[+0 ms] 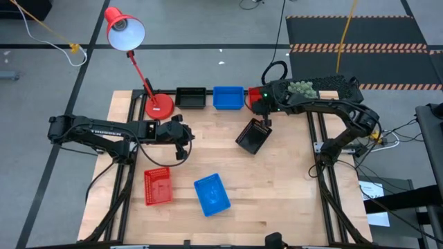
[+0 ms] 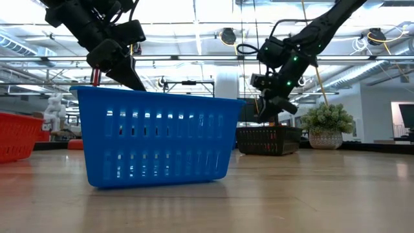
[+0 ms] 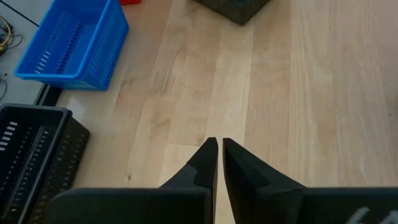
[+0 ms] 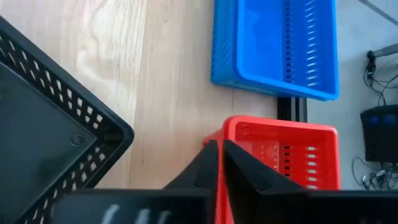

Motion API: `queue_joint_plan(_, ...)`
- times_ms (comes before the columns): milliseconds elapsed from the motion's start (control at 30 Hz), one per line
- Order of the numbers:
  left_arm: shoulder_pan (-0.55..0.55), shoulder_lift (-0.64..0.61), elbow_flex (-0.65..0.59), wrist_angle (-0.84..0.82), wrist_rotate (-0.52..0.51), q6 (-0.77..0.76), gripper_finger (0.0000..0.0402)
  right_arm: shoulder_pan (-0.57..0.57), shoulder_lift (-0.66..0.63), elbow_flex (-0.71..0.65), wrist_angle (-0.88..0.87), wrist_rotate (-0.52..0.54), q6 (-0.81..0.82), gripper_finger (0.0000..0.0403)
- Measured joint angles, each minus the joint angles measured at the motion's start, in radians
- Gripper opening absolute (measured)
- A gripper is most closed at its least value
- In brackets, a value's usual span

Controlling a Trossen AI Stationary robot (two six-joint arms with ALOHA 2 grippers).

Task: Stack baskets by color
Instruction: Stack the bottom right red bin on the top red bin

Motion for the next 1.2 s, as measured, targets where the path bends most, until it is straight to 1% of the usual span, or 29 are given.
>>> queue_joint_plan(67, -0.001, 0.000, 0.000, 0.000, 0.000, -0.002, 0.0028, 0.000, 0.009, 0.000, 0.003, -0.001, -0.001, 0.0005)
queue_joint_plan(200, -0.003, 0.000, 0.000, 0.002, 0.000, 0.001, 0.0028, -0.005, 0.018, 0.000, -0.006, 0.000, 0.004, 0.0011)
queue_joint_plan(367, -0.003, 0.000, 0.000, 0.010, 0.000, 0.001, 0.0028, -0.033, 0.039, 0.000, -0.007, 0.001, -0.001, 0.0002)
queue_joint_plan(533, -0.003, 0.000, 0.000, 0.010, 0.000, 0.001, 0.0028, -0.043, 0.047, 0.000, -0.019, 0.003, 0.001, 0.0003)
queue_joint_plan(733, -0.003, 0.000, 0.000, 0.011, 0.000, 0.001, 0.0028, -0.044, 0.047, 0.000, -0.031, 0.049, -0.004, 0.0004)
queue_joint_plan(967, -0.003, 0.000, 0.000, 0.010, 0.000, 0.003, 0.0028, -0.044, 0.047, 0.000, -0.036, 0.060, -0.001, 0.0004)
queue_joint_plan(1100, -0.003, 0.000, 0.000, 0.010, 0.000, 0.003, 0.0028, -0.043, 0.046, 0.000, -0.048, 0.083, 0.024, 0.0004)
queue_joint_plan(1200, -0.003, 0.000, 0.000, 0.010, 0.001, 0.002, 0.0028, -0.034, 0.026, 0.000, -0.073, 0.080, 0.056, 0.0004)
